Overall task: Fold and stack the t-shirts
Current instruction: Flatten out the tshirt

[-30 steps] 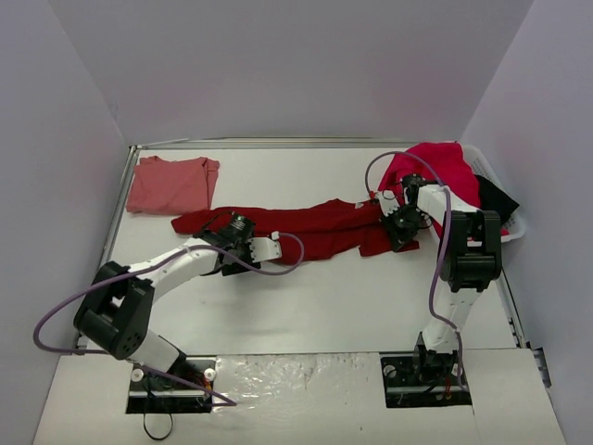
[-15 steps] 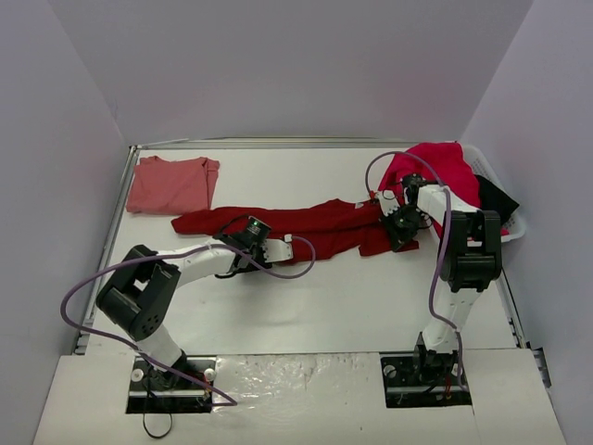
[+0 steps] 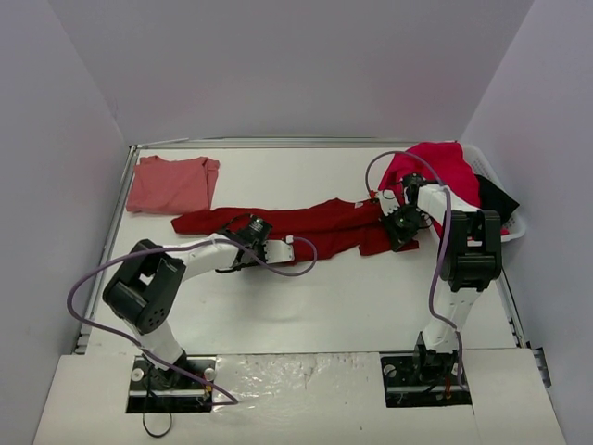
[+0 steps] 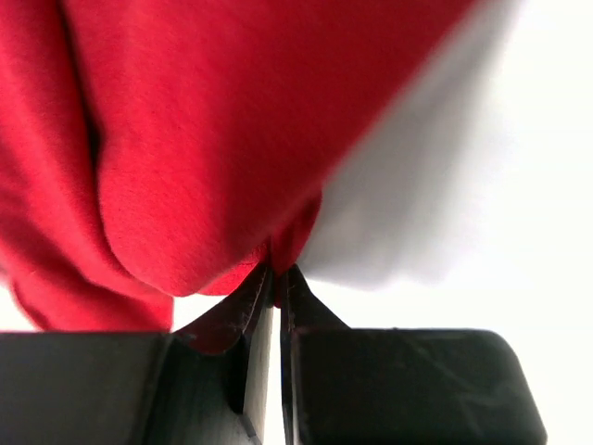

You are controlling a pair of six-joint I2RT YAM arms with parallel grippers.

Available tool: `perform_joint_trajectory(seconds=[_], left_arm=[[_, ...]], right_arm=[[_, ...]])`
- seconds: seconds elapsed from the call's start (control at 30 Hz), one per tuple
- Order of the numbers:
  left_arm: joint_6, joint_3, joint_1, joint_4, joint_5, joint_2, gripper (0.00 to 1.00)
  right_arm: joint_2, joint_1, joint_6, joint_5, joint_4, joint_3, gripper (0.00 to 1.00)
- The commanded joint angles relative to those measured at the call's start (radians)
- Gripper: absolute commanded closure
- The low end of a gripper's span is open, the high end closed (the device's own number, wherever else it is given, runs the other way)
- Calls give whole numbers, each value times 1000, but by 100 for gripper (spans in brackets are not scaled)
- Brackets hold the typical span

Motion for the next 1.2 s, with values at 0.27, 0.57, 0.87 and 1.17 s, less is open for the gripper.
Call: perform_joint_trajectory(seconds=[0.27, 0.57, 0.87, 1.17], left_arm=[[-130, 303, 141, -497, 287, -404, 98], [-113, 365, 284, -541, 272, -507, 98], [-129, 256, 293, -512, 259, -514, 95], [-116, 211, 291, -551, 304, -491, 98]], right_arm=[[-246, 18, 21, -53, -116, 50, 100], [-421, 4, 39, -1, -166, 146, 100], [-423, -56, 13, 1, -165, 114, 100], [-371, -68, 12, -41, -136, 69, 100]])
